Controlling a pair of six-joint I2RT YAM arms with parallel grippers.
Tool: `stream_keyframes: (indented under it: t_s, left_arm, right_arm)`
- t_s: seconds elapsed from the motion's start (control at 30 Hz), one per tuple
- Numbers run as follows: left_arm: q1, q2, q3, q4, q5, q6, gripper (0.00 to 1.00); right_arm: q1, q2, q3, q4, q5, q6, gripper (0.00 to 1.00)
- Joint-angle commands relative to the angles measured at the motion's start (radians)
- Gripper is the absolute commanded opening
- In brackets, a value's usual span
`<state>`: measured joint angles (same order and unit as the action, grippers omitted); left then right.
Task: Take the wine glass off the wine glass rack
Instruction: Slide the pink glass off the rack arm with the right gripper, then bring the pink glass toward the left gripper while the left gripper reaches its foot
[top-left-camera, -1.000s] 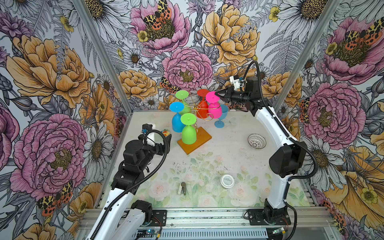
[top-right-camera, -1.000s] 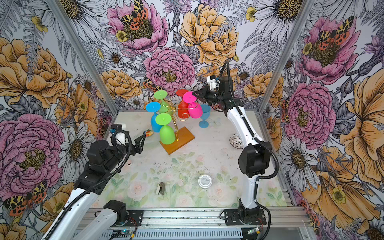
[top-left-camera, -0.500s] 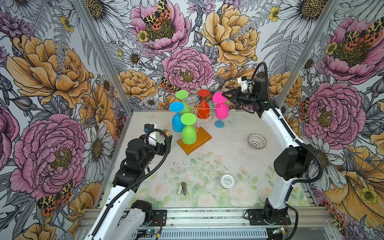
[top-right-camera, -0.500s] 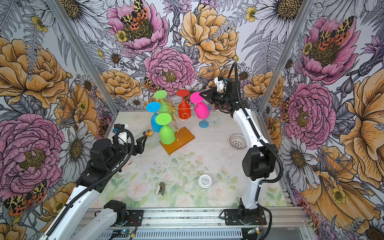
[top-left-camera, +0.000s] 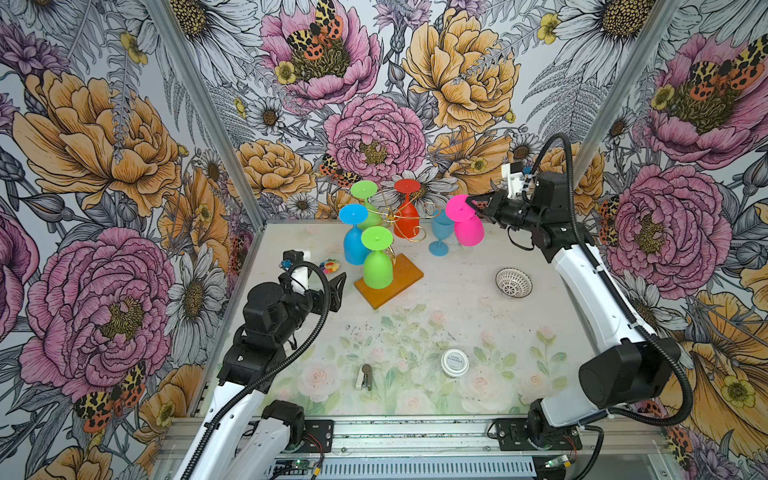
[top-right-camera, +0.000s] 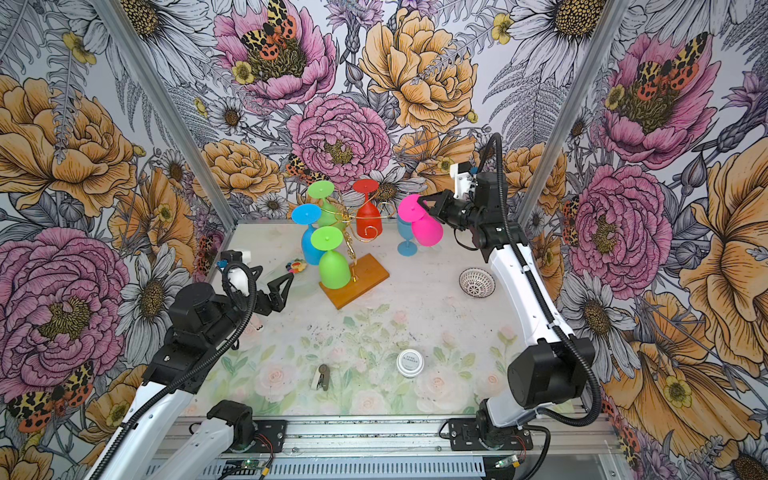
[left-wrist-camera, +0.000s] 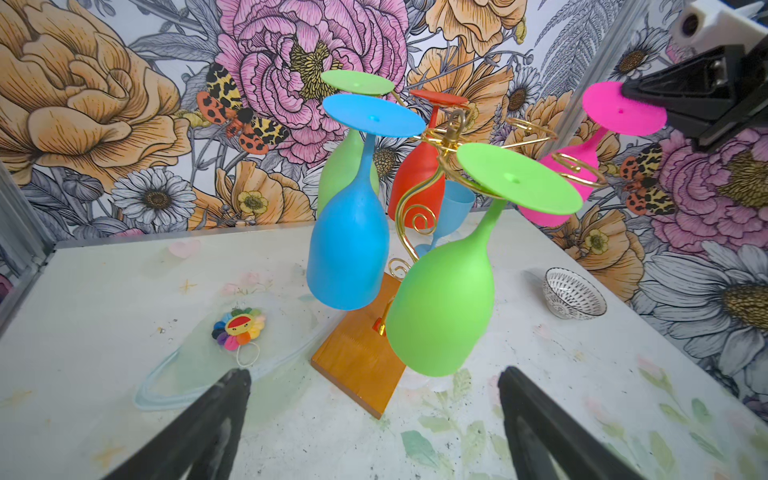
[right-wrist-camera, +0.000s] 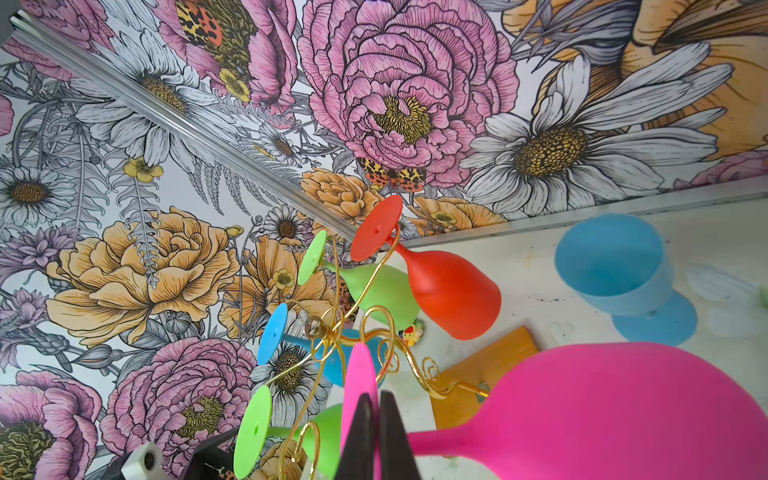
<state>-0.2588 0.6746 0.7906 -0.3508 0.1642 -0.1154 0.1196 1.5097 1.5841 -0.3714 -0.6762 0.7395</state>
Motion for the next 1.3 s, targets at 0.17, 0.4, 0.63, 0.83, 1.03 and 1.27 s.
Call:
stream_keyframes:
  t_s: [0.17,0.4,0.63,0.83,1.03,1.27]
  left_arm:
    - [-0.004,0.019,0.09,-0.021,0.247,-0.117,0.93]
    - [-0.016,0.053,0.094,-0.022,0.48,-0.158,0.93]
    - [-0.061,0.086,0.096,-0.013,0.607,-0.19,0.91]
    - [-0.11,0.109,0.103,0.016,0.65,-0.203,0.89]
    - [-0.146,0.157,0.092,0.121,0.692,-0.268,0.83]
    - [-0.192,0.243,0.071,0.284,0.749,-0.368,0.72]
  right_arm:
    - [0.05,-0.19,-0.181,0.015,0.153,-0.233,0.0]
    - [0.165,-0.286,-0.296,0.011,0.165,-0.434,0.0]
    - [0.228,-0.328,-0.347,0.013,0.068,-0.499,0.0]
    - [0.28,-0.353,-0.368,0.015,-0.027,-0.528,0.0]
    - [0.318,-0.358,-0.371,0.015,-0.133,-0.507,0.0]
    - [0.358,-0.358,-0.372,0.015,-0.18,-0.473,0.0]
